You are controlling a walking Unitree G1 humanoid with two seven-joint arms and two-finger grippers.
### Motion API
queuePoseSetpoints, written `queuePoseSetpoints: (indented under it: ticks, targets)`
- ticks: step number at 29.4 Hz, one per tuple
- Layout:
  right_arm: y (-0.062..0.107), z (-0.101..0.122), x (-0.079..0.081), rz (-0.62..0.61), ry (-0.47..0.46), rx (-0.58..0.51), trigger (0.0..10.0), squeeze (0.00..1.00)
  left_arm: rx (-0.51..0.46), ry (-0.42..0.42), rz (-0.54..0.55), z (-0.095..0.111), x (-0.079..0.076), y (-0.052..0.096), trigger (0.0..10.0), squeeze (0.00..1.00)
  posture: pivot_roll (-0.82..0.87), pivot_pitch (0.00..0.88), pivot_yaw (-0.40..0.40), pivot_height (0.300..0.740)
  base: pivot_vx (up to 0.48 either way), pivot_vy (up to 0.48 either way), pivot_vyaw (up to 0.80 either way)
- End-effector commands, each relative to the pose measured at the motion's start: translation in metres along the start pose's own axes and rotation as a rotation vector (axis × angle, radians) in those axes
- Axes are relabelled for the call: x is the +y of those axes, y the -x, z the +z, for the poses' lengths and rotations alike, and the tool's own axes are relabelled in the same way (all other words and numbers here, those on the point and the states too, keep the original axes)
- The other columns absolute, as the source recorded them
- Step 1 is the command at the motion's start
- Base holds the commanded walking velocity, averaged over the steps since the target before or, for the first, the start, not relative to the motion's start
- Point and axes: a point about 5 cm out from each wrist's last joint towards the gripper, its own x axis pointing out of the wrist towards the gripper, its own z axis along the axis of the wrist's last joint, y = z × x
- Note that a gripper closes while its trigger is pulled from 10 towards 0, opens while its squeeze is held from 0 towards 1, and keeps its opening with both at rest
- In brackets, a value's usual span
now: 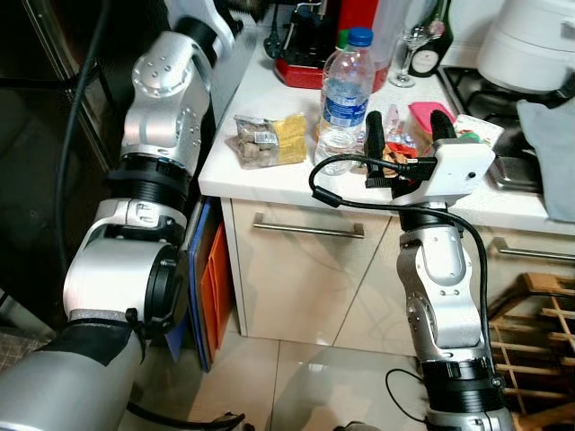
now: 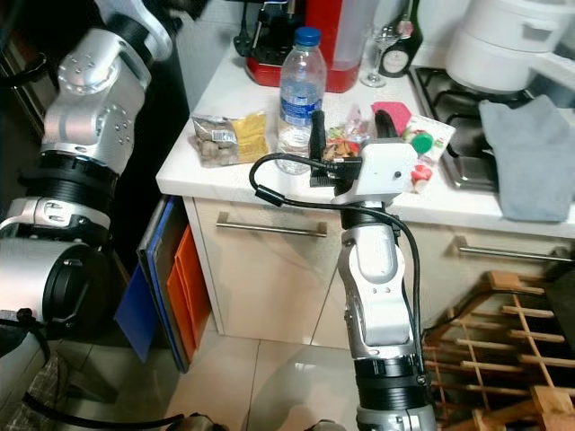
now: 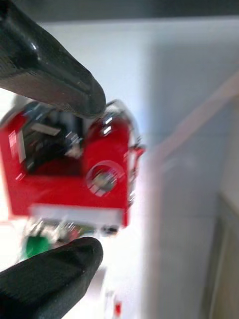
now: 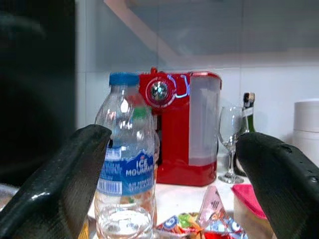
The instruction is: Restocking fridge
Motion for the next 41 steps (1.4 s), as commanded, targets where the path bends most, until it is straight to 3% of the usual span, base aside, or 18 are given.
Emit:
queuePoseSetpoints:
  ticks: [1,6,14,24,27,33,41]
  targets:
    - [-0.004,0.01,0.0,-0.004,-0.012,-0.036,10.0,0.0,-0.011,0.006,-0.024,0.007,-0.003,-0.005,10.0,0.0,-0.06,0.0,0.026,0.74,0.0,0.0,0.0]
    - [-0.004,0.02,-0.004,-0.034,-0.003,-0.047,10.0,0.0,0.058,0.088,-0.119,-0.008,-0.016,-0.01,10.0,0.0,-0.07,0.0,0.036,0.74,0.0,0.0,0.0]
    - [0.009,0.022,-0.003,-0.036,0.008,-0.018,10.0,0.0,0.012,0.193,-0.267,0.003,-0.04,-0.021,10.0,0.0,-0.12,0.0,0.056,0.74,0.0,0.0,0.0]
    - [0.019,0.024,-0.005,-0.04,0.023,0.022,10.0,0.0,0.003,0.193,-0.31,0.007,-0.056,-0.027,10.0,0.0,-0.16,0.0,0.063,0.74,0.0,0.0,0.0]
    - [0.021,0.023,-0.003,-0.028,0.021,0.038,10.0,0.0,0.037,0.167,-0.311,0.0,-0.062,-0.027,10.0,0.0,-0.16,0.0,0.064,0.74,0.0,0.0,0.0]
    - [0.023,0.021,-0.002,-0.023,0.022,0.054,10.0,0.0,0.02,0.221,-0.319,-0.001,-0.067,-0.028,10.0,0.0,-0.17,0.0,0.066,0.74,0.0,0.0,0.0]
    - [0.024,0.019,-0.003,-0.027,0.029,0.074,10.0,0.0,0.07,0.155,-0.31,-0.012,-0.072,-0.026,10.0,0.0,-0.17,0.0,0.064,0.74,0.0,0.0,0.0]
